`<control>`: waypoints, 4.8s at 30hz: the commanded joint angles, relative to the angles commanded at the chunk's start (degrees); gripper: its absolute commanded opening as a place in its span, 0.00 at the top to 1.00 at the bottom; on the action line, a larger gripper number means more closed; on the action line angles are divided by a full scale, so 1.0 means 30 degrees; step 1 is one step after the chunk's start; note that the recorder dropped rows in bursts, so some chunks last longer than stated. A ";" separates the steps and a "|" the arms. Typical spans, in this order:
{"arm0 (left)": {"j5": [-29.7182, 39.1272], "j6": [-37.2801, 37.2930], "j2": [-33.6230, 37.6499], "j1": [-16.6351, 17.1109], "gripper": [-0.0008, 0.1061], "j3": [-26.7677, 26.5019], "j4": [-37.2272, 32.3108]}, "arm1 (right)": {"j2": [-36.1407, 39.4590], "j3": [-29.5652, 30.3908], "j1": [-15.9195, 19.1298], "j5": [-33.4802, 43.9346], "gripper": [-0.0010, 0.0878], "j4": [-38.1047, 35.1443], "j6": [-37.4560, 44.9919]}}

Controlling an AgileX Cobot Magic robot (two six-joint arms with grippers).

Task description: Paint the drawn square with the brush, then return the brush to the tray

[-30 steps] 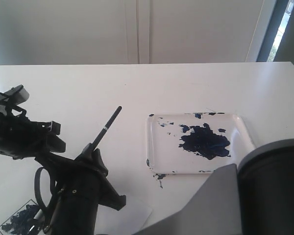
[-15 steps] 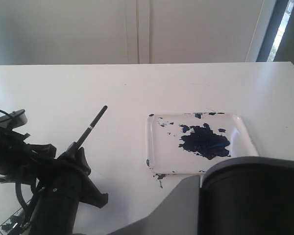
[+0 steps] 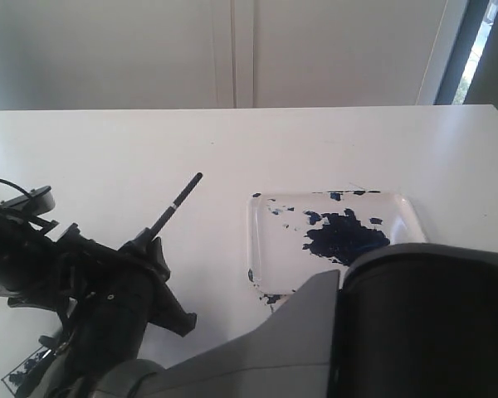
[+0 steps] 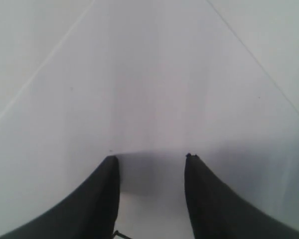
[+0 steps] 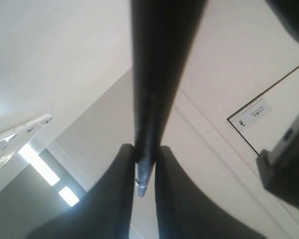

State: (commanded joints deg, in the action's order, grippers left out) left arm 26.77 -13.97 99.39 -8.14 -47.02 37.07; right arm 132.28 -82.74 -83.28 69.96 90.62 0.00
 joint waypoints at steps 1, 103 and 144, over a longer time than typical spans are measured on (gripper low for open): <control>0.0051 -0.0143 0.0000 0.0000 0.54 -0.0028 0.0185 | 0.0192 0.0000 0.0000 0.0000 0.99 0.0000 0.0000; -0.2761 -0.0548 -1.3992 0.3452 0.54 0.2331 0.1968 | -0.9309 0.1168 0.0378 0.0000 0.99 -1.0161 -1.4448; -0.3831 -0.0339 -2.4901 0.3452 0.54 0.8636 0.3025 | -1.4382 1.7444 0.2276 -0.4360 0.99 -1.0528 -3.2780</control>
State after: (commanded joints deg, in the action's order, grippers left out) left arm 15.28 -14.99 24.69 2.22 -21.11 46.14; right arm 89.13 -30.41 -76.46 56.88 59.04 -98.34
